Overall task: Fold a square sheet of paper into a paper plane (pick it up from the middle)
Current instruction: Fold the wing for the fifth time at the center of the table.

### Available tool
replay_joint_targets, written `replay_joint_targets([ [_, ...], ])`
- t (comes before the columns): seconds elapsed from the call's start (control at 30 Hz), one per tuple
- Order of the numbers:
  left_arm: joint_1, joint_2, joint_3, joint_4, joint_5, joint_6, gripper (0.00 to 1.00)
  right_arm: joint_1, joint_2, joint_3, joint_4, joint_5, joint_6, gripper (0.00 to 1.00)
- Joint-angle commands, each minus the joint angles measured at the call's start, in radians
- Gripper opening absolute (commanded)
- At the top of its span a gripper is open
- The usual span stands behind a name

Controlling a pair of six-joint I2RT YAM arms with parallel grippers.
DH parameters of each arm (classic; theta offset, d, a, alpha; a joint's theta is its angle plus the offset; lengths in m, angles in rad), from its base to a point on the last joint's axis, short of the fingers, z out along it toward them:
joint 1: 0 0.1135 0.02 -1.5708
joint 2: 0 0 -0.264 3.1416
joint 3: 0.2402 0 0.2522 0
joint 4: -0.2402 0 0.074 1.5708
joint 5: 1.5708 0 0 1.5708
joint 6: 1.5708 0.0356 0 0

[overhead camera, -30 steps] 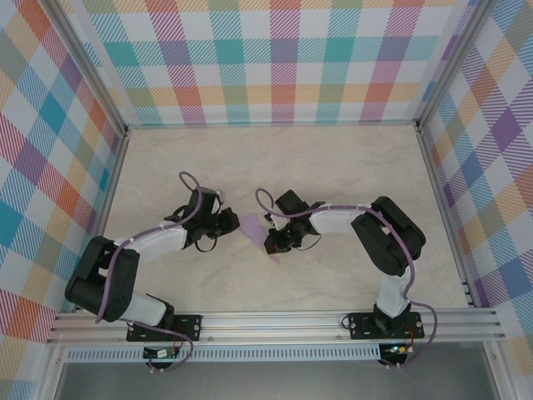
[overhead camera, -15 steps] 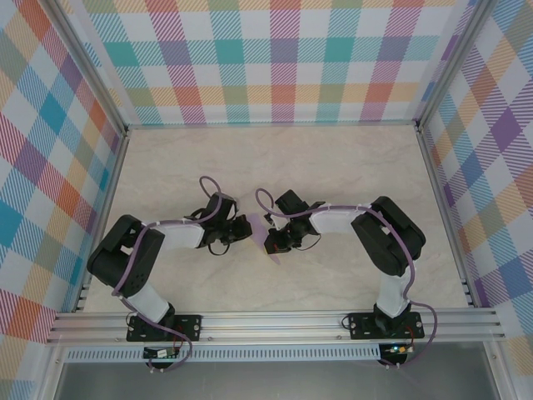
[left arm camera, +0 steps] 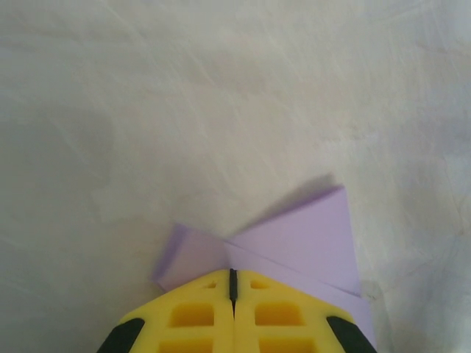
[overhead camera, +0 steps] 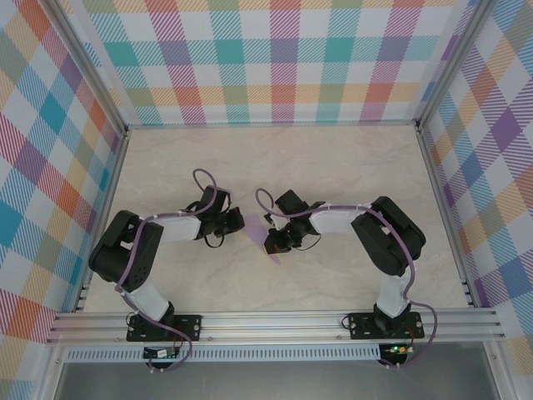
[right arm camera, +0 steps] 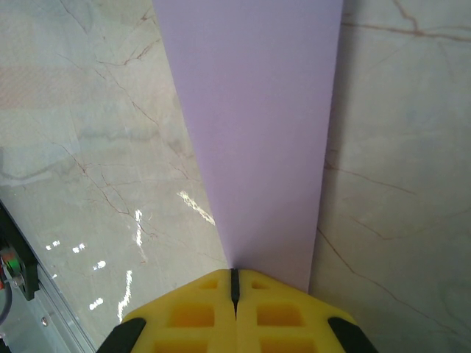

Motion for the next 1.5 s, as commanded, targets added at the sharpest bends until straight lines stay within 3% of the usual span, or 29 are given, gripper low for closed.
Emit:
replay_joint_targets([
  [0.0,0.059,0.015,0.032,-0.051,-0.095,0.044,0.03,0.001,0.029,-0.033,-0.150,0.066,0.014,0.02],
  [0.2,0.030,-0.084,0.043,-0.059,-0.033,0.023,0.04,0.001,0.027,-0.014,-0.163,0.040,0.023,0.02],
  [0.53,-0.135,-0.204,-0.058,-0.010,-0.089,-0.070,0.04,0.001,0.055,0.036,-0.240,0.049,0.060,0.02],
  [0.73,-0.199,-0.149,-0.107,0.074,-0.056,-0.116,0.04,0.001,0.061,0.048,-0.240,0.048,0.063,0.02],
  [0.97,-0.208,-0.078,-0.106,0.116,-0.032,-0.128,0.04,0.001,0.062,0.047,-0.236,0.050,0.069,0.02],
  [1.47,-0.208,0.010,-0.040,-0.130,-0.149,-0.133,0.02,-0.005,0.033,0.013,-0.231,0.035,0.038,0.02],
])
